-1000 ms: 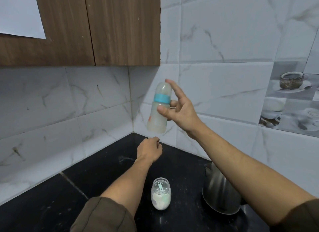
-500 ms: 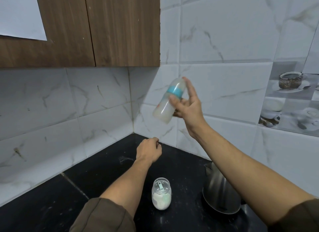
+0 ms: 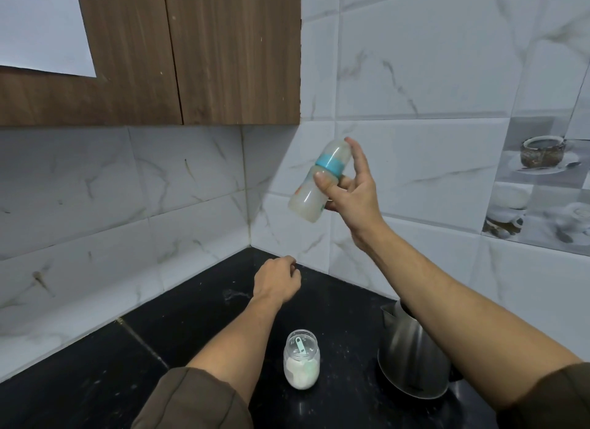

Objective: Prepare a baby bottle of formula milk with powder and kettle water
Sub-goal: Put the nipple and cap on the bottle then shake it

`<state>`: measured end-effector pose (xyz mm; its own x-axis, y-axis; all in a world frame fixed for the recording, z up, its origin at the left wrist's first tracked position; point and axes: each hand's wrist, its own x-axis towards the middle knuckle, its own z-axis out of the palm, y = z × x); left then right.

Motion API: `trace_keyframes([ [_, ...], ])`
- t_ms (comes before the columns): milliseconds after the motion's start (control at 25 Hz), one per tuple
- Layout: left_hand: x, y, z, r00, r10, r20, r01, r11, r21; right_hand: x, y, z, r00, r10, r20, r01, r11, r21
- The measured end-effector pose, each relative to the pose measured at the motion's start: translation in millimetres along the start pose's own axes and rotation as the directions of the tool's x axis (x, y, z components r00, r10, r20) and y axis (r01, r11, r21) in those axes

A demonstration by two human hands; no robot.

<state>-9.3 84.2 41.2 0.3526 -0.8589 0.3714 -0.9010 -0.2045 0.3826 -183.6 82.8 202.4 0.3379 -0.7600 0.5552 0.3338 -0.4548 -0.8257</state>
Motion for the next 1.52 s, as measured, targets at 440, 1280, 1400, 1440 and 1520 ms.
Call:
trace_keyframes([
  [440, -1.5, 0.0, 0.8, 1.000, 0.004, 0.001, -0.004, 1.000, 0.013, -6.4, 19.7, -13.9, 0.985, -0.120, 0.126, 0.171, 0.794, -0.583],
  [1280, -2.0, -1.3, -4.9, 1.000, 0.004, -0.003, -0.004, 1.000, 0.014, -3.5, -2.6, 5.3, 0.986, 0.133, -0.101, -0.098, 0.949, 0.300],
  [1400, -3.4, -0.6, -4.3, 1.000, 0.004, -0.009, -0.004, 1.000, 0.005, -15.5, -0.1, 10.7, 0.979, 0.132, 0.156, -0.153, 0.979, 0.132],
  [1440, -4.1, 0.1, -4.4, 1.000, 0.008, -0.009, -0.008, 1.000, 0.007, -18.4, 0.8, 12.7, 0.972, 0.126, 0.196, -0.145, 0.986, 0.085],
  [1520, -4.0, -1.1, -2.6, 1.000, 0.006, 0.005, -0.006, 1.000, 0.007, -12.1, 2.9, 13.0, 0.987, 0.142, 0.079, -0.156, 0.966, 0.204],
])
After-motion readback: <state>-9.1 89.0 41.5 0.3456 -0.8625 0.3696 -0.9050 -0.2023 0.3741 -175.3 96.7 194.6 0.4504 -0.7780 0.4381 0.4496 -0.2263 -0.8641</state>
